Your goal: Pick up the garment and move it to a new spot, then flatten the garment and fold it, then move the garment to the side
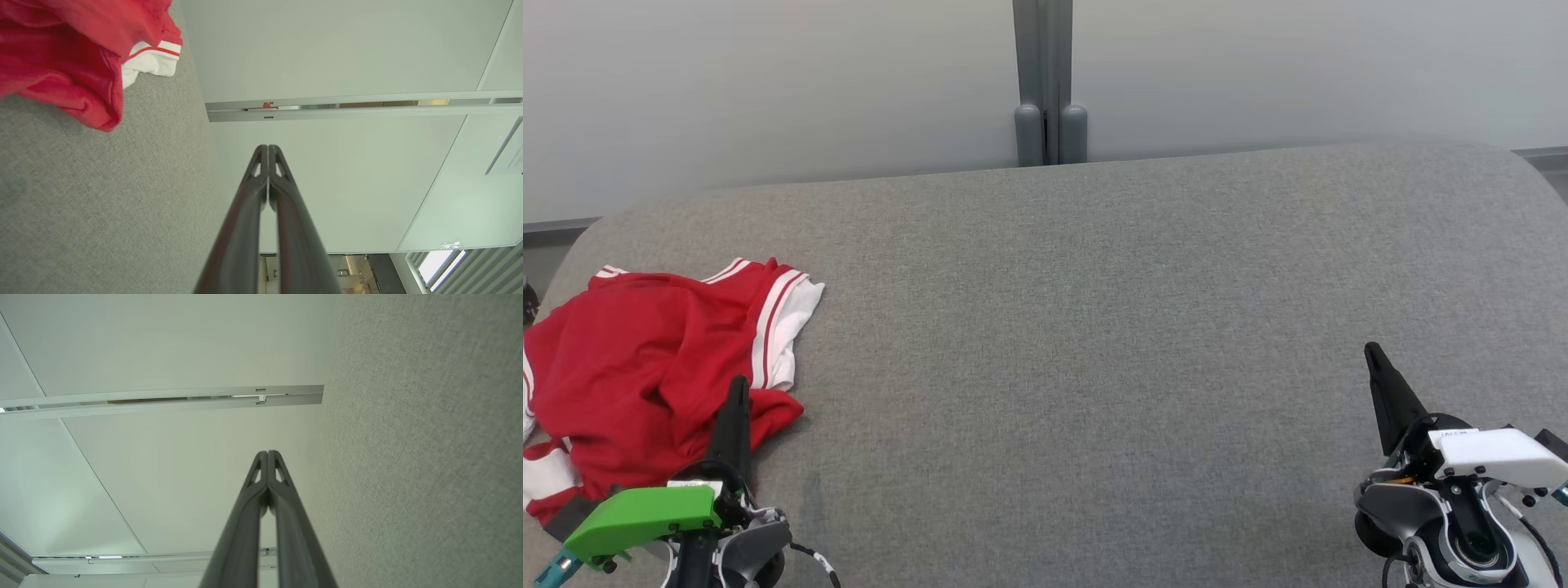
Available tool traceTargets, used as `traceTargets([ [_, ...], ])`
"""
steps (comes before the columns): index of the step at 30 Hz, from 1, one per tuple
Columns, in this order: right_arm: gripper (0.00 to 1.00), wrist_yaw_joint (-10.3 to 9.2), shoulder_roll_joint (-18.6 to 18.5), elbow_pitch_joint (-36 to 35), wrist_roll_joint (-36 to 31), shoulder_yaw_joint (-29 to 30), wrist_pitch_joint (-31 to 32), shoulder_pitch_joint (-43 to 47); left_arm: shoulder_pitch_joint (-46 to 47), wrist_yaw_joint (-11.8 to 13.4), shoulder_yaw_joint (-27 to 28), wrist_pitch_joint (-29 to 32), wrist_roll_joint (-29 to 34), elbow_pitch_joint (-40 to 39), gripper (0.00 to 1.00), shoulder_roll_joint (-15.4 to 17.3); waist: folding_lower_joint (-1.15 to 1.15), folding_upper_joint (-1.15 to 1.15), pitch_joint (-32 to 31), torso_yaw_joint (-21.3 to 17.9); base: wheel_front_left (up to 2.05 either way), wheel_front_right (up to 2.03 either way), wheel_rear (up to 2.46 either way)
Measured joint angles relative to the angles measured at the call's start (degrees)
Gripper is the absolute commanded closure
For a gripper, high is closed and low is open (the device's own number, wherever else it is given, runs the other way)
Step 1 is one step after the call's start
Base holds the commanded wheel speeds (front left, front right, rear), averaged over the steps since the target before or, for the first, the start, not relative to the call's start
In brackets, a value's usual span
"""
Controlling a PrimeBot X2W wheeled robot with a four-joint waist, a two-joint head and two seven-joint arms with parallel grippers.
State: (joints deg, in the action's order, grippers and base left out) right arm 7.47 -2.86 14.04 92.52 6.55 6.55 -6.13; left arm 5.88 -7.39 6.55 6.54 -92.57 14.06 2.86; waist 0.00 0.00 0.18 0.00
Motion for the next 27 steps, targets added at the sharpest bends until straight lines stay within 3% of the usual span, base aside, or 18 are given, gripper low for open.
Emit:
traceTargets([
  [27, 1.00, 0.00, 0.0, 0.0, 0.0, 0.0, 0.0, 0.0, 0.0, 0.0, 0.0, 0.0, 0.0, 0.0, 1.00, 0.0, 0.00, 0.00, 0.0, 0.0, 0.00, 0.00, 0.00],
])
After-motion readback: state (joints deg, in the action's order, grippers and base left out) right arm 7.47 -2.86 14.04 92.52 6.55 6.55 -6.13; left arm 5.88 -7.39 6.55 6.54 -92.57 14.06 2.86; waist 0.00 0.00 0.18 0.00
